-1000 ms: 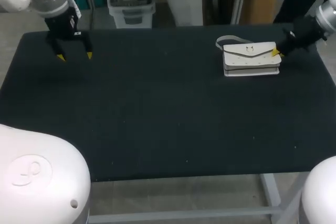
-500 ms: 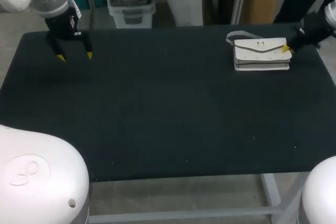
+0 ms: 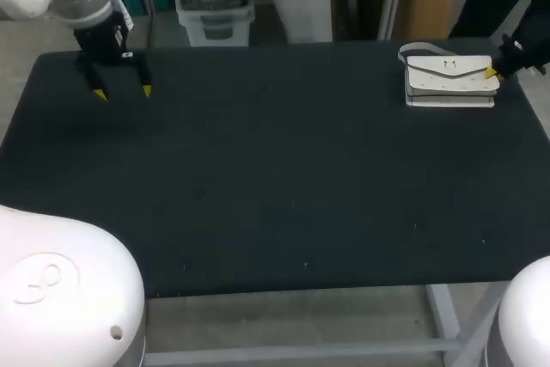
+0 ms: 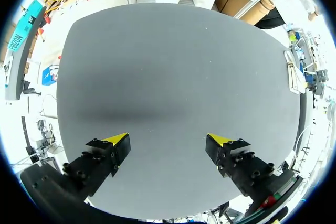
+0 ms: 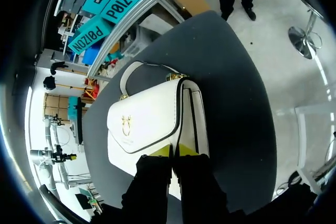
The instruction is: Pick up the bag, open it, inspect its contents, close it, and place it on the opposite side
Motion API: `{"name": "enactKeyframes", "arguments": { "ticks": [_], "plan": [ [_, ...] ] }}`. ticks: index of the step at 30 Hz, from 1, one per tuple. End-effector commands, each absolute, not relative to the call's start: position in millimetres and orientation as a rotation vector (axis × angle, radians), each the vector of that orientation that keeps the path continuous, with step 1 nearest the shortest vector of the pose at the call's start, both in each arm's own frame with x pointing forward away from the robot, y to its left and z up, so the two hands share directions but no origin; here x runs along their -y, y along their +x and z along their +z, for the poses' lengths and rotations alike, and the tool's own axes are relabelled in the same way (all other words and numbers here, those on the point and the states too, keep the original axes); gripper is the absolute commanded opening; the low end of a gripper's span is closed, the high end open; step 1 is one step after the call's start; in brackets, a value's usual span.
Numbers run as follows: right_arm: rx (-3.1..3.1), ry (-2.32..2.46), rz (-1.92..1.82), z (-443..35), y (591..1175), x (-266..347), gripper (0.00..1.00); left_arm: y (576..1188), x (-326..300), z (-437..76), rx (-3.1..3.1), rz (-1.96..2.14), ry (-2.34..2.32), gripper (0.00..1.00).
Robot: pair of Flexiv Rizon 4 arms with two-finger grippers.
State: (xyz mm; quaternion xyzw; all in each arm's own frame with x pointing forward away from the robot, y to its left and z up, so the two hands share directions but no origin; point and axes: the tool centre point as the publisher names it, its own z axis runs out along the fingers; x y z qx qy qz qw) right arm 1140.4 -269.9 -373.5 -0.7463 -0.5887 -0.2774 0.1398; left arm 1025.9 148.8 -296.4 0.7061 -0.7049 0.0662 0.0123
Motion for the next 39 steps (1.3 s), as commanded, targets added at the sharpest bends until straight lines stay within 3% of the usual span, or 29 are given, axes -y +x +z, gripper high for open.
{"name": "enactKeyframes", "arguments": {
  "ticks": [1,14,15,16,17,18,39],
  "plan": [
    [1.700,-2.070,-0.695,-380,1173,284,0.00,1026,-149,-296,2.197,0.204,2.203,1.00],
    [1.717,-2.076,-0.674,-372,1186,294,0.00,1026,-149,-296,2.197,0.204,2.203,1.00],
    [1.718,-2.077,-0.672,-372,1186,294,0.16,1026,-149,-296,2.197,0.204,2.203,1.00],
    [1.718,-2.077,-0.672,-372,1185,293,0.45,1026,-149,-296,2.197,0.204,2.203,1.00],
    [1.713,-2.088,-0.668,-371,1185,293,0.93,1026,-149,-296,2.197,0.204,2.203,1.00],
    [1.713,-2.094,-0.667,-371,1184,293,1.00,1026,-149,-296,2.197,0.204,2.203,1.00],
    [1.755,-2.205,-0.591,-326,1149,305,1.00,1026,-149,-296,2.197,0.204,2.203,1.00]
  ]
}}
